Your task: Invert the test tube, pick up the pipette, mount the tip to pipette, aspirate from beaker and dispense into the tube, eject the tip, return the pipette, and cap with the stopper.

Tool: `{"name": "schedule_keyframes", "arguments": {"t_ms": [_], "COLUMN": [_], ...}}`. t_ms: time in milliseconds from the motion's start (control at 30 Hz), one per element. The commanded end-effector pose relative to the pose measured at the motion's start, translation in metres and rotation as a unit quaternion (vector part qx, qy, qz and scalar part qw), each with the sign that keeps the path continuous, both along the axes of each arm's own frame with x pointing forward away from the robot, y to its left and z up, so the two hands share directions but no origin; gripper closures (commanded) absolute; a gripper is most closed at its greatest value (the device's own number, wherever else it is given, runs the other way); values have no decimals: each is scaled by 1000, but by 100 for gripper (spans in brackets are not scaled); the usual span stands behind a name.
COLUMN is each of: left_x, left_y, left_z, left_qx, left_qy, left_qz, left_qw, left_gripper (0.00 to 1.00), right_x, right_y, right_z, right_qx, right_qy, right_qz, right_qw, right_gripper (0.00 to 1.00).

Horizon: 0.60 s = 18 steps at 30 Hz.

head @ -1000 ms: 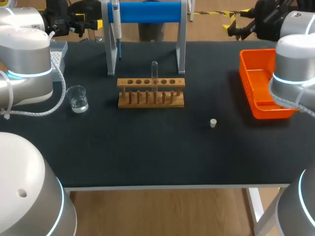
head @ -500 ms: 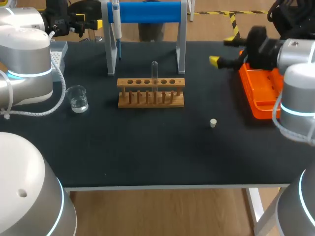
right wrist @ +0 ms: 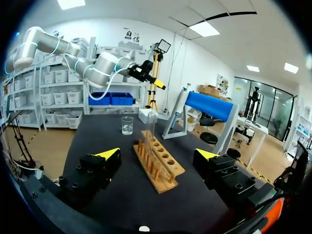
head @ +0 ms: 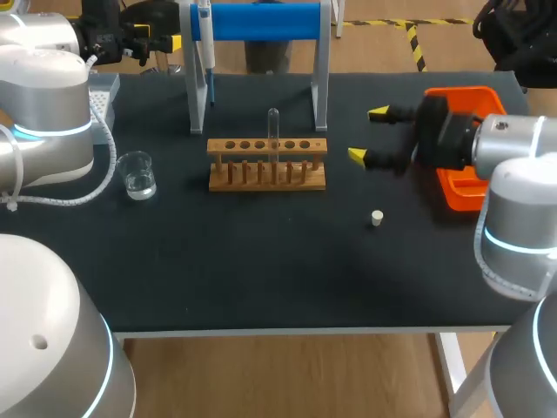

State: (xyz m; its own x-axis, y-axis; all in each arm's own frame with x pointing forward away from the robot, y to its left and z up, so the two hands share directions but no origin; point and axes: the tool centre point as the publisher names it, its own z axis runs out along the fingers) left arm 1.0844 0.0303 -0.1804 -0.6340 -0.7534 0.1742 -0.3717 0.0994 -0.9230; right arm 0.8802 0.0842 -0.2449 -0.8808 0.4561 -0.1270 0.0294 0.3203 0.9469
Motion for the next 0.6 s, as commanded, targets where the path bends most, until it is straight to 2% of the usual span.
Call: {"name": "schedule_keyframes", "arguments": {"t_ms": [33,567,600], "left_x": [0,0,-9], "left_y": [0,0,-3], "left_z": [-1,-1,-2], "left_qx": [-1,-1,-1], "left_qy": [-1,-1,-7], "left_qz": [0,0,-3], "left_qw": [1000,1000,1000], "left_gripper": [0,0,0], "right_x": [-5,-5,-5], "right_y": [0,0,0], "right_z": [-1,-1,-1], "right_qx": [3,3,3], "right_qy": [-4,-4,-4], "right_qz": [-4,-4,-4], "right_qw": [1000,1000,1000], "right_gripper": [0,0,0]}}
